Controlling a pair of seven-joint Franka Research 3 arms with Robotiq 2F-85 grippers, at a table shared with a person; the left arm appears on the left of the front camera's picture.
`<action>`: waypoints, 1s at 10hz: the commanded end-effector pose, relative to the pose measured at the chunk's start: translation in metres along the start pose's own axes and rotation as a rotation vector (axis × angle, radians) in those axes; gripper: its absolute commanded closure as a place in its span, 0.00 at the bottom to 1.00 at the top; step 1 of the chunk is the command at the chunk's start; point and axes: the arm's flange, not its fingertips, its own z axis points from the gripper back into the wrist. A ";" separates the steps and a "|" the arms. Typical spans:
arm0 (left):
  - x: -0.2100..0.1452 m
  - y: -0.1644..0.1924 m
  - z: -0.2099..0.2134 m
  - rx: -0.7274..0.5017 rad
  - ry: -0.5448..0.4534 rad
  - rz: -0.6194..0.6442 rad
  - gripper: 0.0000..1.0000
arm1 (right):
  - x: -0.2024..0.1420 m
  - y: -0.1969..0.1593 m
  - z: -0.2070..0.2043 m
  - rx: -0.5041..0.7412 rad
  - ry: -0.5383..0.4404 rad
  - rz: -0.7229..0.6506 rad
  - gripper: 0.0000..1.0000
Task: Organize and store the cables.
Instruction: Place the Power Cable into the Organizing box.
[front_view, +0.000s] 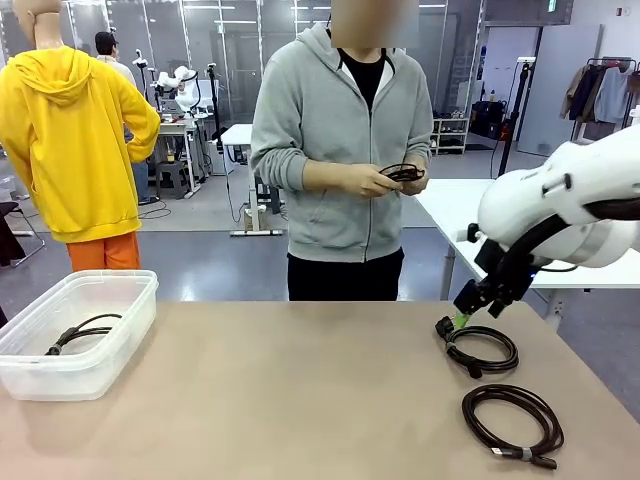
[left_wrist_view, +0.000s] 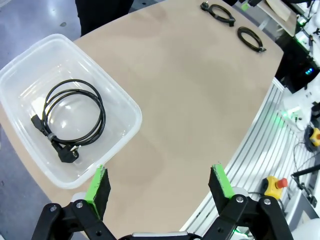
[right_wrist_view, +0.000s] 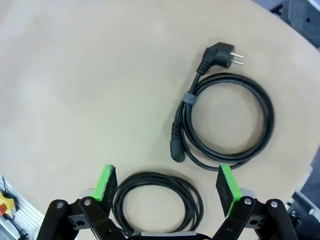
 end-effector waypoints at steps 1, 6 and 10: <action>0.000 -0.002 -0.002 0.002 -0.022 -0.011 0.00 | 0.019 0.005 -0.027 -0.029 0.047 -0.042 0.00; 0.000 -0.002 -0.002 0.002 -0.022 -0.011 0.00 | 0.046 -0.007 -0.099 -0.054 0.115 -0.079 0.00; 0.000 -0.002 -0.002 0.002 -0.022 -0.011 0.00 | 0.058 -0.009 -0.123 -0.080 0.167 -0.107 0.00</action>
